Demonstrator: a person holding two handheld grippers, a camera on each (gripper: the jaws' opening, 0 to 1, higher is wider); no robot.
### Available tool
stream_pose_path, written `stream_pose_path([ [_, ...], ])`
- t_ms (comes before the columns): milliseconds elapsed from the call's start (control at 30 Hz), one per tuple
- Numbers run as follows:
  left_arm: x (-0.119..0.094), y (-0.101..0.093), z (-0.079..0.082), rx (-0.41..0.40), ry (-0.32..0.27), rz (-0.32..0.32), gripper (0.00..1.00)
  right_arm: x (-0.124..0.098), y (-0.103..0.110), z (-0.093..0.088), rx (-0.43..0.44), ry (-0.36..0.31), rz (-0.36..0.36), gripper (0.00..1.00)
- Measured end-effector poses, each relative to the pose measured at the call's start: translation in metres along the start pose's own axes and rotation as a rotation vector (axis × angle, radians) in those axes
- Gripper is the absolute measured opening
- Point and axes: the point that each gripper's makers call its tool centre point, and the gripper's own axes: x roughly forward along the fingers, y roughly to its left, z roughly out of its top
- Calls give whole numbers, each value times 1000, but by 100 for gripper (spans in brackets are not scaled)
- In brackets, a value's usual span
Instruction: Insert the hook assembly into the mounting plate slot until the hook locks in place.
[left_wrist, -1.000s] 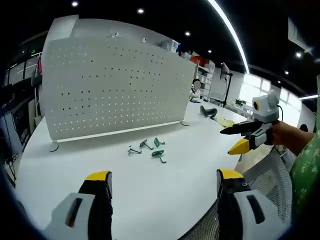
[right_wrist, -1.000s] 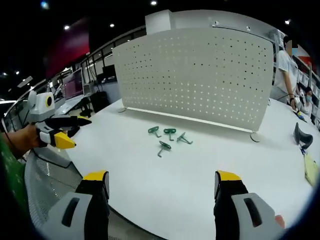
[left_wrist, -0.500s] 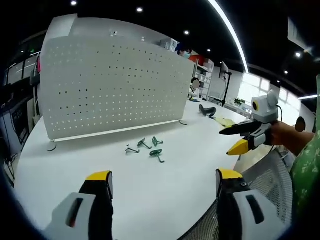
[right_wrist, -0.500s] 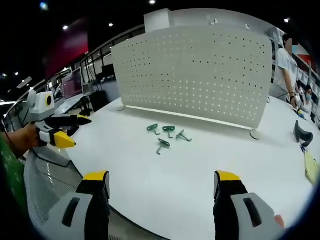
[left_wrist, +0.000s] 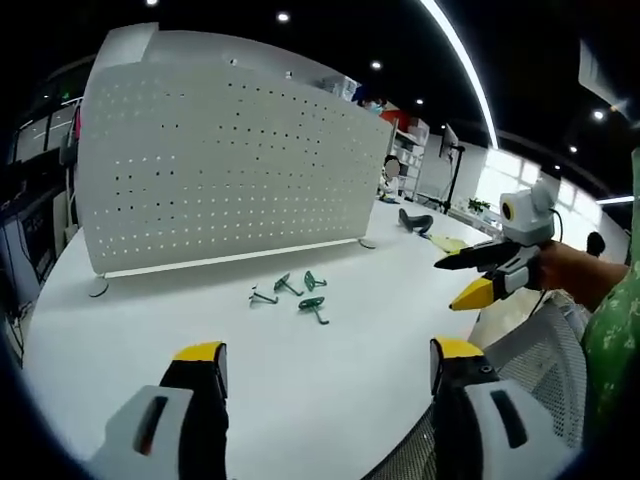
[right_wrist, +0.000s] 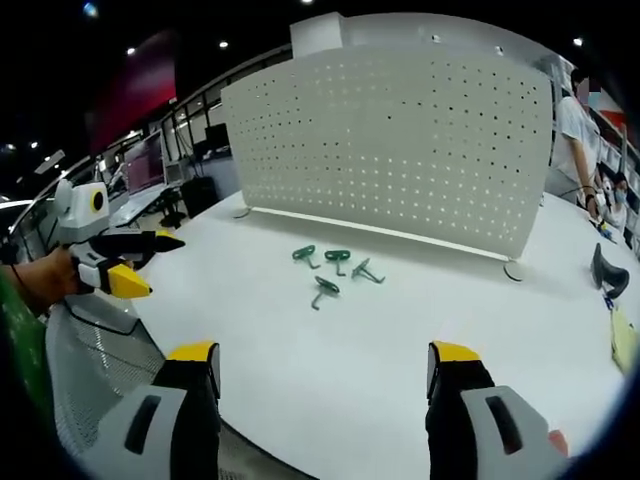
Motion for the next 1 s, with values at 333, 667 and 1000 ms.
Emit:
stream_pose_path([
  [333, 6, -1, -4, -5, 11, -8, 84, 5, -2, -2, 2, 10, 6, 84],
  [667, 5, -3, -6, -7, 18, -17, 82, 6, -1, 1, -5, 10, 14, 82],
  [1000, 6, -5, -8, -6, 23, -23, 81, 8, -5, 3, -4, 10, 11, 77],
])
